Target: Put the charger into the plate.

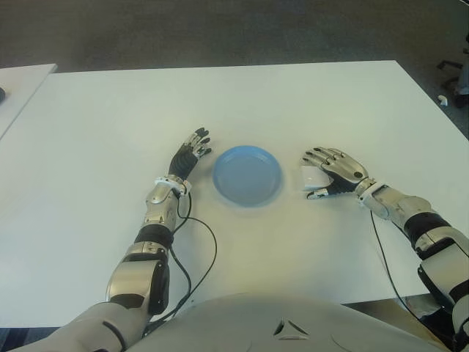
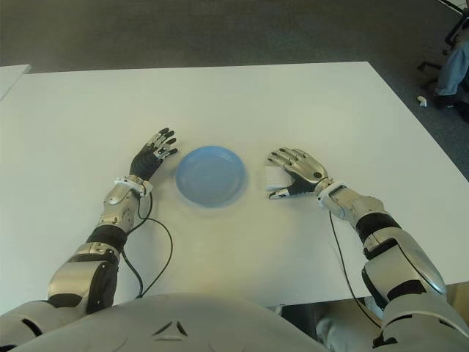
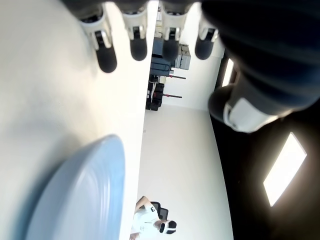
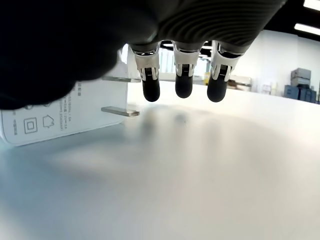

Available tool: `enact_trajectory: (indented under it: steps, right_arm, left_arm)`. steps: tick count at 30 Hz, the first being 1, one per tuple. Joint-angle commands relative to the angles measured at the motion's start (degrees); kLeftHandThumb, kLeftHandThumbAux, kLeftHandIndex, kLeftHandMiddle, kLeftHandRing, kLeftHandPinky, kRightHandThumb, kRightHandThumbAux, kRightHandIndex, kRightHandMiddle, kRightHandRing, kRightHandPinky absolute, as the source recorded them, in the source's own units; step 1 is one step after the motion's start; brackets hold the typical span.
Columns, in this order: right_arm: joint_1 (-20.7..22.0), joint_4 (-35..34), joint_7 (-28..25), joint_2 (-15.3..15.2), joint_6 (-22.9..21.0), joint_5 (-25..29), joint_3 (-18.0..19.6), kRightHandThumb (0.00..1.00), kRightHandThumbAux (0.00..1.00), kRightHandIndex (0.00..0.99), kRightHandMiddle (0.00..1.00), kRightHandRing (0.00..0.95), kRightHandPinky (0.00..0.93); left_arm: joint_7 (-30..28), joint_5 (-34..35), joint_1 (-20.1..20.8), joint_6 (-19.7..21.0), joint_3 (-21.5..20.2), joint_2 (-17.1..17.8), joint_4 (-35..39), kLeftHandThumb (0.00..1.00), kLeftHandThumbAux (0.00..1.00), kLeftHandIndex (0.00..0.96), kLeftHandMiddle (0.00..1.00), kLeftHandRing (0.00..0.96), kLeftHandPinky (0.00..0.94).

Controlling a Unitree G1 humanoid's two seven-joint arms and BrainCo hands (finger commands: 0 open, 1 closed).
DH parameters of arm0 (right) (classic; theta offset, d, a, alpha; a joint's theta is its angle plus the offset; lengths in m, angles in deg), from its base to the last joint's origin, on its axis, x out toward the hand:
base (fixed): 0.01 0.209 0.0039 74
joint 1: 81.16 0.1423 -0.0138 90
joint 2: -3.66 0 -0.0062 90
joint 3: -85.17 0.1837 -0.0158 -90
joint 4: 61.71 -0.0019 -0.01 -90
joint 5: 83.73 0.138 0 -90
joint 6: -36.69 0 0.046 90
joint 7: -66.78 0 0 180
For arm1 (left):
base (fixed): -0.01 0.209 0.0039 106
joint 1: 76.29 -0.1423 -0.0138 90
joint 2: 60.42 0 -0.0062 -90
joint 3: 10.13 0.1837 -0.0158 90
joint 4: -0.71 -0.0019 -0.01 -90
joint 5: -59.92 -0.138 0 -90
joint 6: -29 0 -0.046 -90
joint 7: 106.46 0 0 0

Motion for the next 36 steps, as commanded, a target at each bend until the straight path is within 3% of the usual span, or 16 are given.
enact_trajectory:
  steps: [1,9,35,36]
  right_arm:
    - [-1.73,3.32,0.10,2.12,-0.39,-0.71,-2.27,0.379,0.128,0.000,0.000,0.000,0.000]
    - [-1.82,6.44,1.65,3.85,0.90,1.46,-2.53,0.382,0.143,0.000,0.000,0.000,0.000]
    - [-0.83,10.10,-1.02,4.63,3.51,5.40,-3.74,0.338,0.207,0.000,0.000,0.000,0.000]
    - [-0.73,10.49,-1.50,4.75,3.93,5.96,-3.47,0.342,0.232,0.012,0.022,0.018,0.041]
  left_arm:
    - [0.76,-0.50,-1.21,1.28,-0.29,0.67,-0.97,0.000,0.569,0.058,0.055,0.026,0.009]
    - [0.53,-0.07,-1.52,1.58,-0.58,0.80,-0.49,0.000,0.573,0.059,0.059,0.028,0.009]
    - [0.95,0.04,-2.12,2.79,-1.22,0.02,1.32,0.000,0.570,0.048,0.063,0.033,0.004]
    - [1.02,0.07,-2.12,2.80,-1.24,-0.05,1.35,0.000,0.571,0.051,0.065,0.033,0.003]
